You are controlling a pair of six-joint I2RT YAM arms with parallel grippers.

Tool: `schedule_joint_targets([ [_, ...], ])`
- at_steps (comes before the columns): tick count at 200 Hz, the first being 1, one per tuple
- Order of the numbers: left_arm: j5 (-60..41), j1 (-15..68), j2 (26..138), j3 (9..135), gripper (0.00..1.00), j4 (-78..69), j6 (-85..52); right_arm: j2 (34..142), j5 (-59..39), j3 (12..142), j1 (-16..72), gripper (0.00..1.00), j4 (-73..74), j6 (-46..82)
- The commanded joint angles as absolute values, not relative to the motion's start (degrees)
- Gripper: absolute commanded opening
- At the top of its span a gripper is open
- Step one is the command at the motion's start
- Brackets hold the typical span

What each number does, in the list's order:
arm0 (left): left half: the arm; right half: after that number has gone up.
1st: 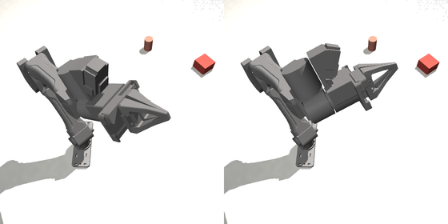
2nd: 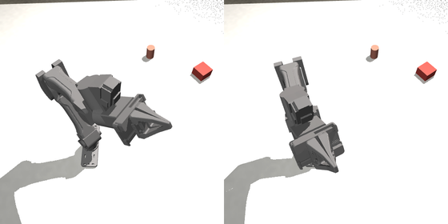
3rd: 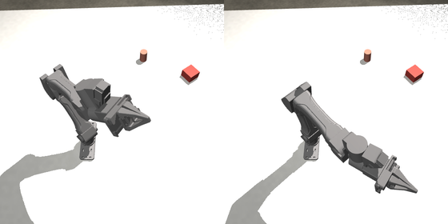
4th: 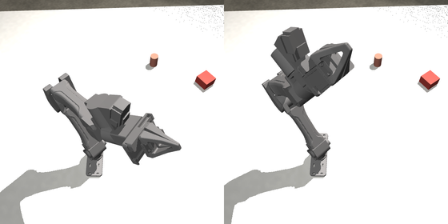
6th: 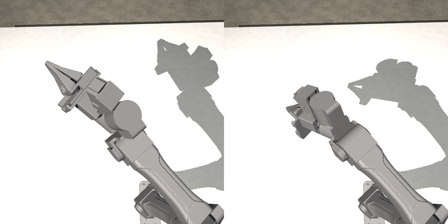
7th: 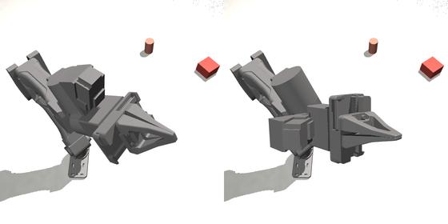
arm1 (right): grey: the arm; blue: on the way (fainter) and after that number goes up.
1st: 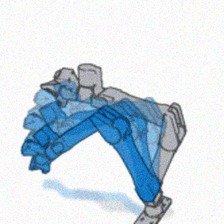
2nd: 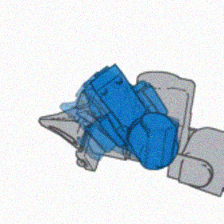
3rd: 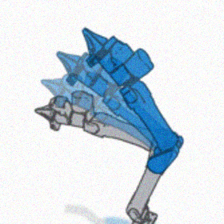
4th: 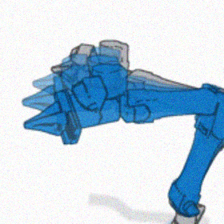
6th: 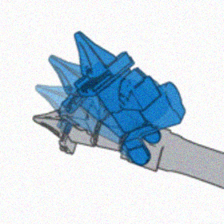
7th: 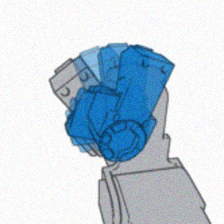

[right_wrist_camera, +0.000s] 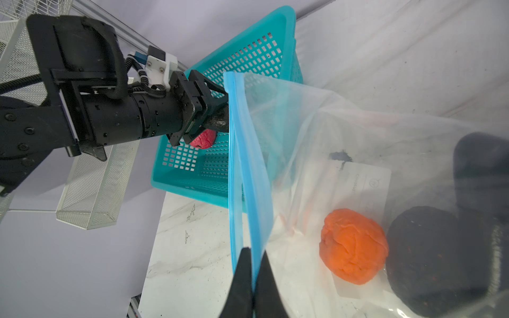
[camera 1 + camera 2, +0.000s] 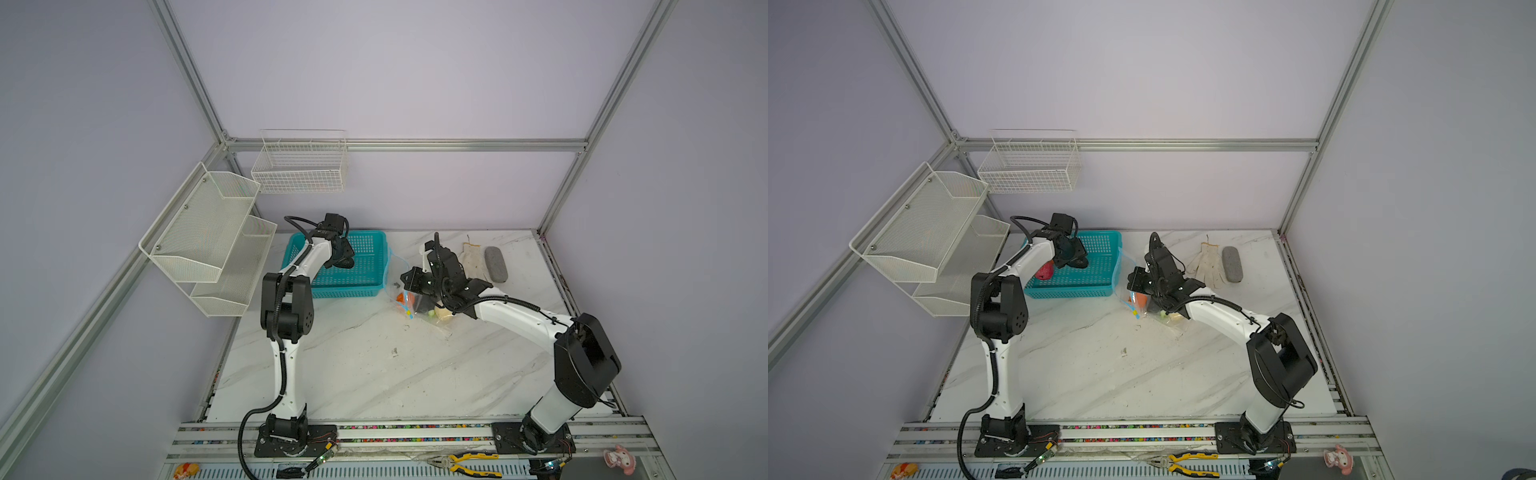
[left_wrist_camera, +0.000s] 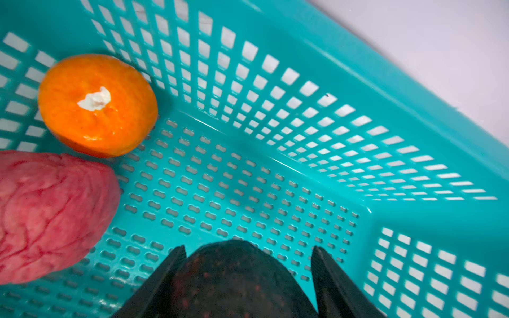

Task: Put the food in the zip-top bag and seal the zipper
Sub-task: 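Close the left gripper on the dark round avocado, then lift the dark round avocado out of the basket with the left gripper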

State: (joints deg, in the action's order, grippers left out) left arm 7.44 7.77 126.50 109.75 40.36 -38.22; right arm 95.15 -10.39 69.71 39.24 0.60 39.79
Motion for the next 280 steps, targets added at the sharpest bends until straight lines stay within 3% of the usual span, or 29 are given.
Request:
schedule_joint_targets([
  [1,6.42,8.13,122.62,106.86,0.43,39.63,-36.81,92.97,-11.05,70.68,38.94,0.0,-0.09,40.38],
  [280,1.66,16.73,97.15,89.82,0.4,37.28,-35.93,100.27,-11.95,76.6,38.92,0.0,-0.26,39.68],
])
